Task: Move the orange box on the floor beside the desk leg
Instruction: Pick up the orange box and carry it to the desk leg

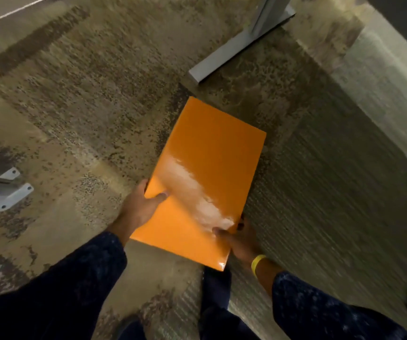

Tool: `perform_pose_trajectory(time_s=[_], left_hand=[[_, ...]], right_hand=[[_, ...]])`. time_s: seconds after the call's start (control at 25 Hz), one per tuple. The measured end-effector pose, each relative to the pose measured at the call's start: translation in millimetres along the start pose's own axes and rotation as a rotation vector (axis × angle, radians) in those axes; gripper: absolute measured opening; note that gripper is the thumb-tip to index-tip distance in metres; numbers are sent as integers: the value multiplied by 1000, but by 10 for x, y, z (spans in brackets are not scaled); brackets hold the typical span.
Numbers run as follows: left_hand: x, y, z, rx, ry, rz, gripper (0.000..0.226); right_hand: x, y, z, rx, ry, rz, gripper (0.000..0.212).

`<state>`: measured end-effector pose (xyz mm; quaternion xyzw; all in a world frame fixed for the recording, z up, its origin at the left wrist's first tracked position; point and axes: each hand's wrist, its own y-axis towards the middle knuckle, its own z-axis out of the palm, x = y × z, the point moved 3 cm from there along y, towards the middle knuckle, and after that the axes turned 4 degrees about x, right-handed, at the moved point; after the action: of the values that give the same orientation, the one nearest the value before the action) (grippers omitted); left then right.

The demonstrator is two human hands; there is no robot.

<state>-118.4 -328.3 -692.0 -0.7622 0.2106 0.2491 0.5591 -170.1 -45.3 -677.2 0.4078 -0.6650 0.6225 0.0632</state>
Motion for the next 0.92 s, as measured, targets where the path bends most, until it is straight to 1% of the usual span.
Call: perform_pose_trajectory(time_s=[0.12, 0.24, 0.32, 0.44, 0.56, 0.64, 0.76, 0.84, 0.92], left_hand=[[-476, 310, 135, 11, -27, 77, 69], [-775, 593, 162, 4, -31, 102, 67], [-980, 830, 209, 39, -22, 152, 60], [-1249, 1237, 232, 109, -61, 250, 50], [-1591, 1612, 226, 197, -34, 321, 51], [-1792, 1825, 222, 260, -35, 325, 49], [-1991, 2057, 226, 287, 4, 359, 32], [-2086, 2195, 239, 312, 12, 381, 28], [-2171, 2342, 264, 353, 5, 356, 43]], right_hand=[[220, 248, -194, -6, 48, -18, 68], [442, 520, -341, 5, 39, -38, 58], [607, 736, -459, 7, 31, -80, 53], [751, 1075, -582, 10, 26, -91, 47], [893, 1378, -635, -13, 82, -68, 49], [980, 1536, -672, -29, 95, -59, 52], [1099, 1766, -682, -61, 147, -93, 75], [1177, 1870, -680, -88, 168, -138, 81], [1233, 1973, -701, -118, 190, -163, 82]])
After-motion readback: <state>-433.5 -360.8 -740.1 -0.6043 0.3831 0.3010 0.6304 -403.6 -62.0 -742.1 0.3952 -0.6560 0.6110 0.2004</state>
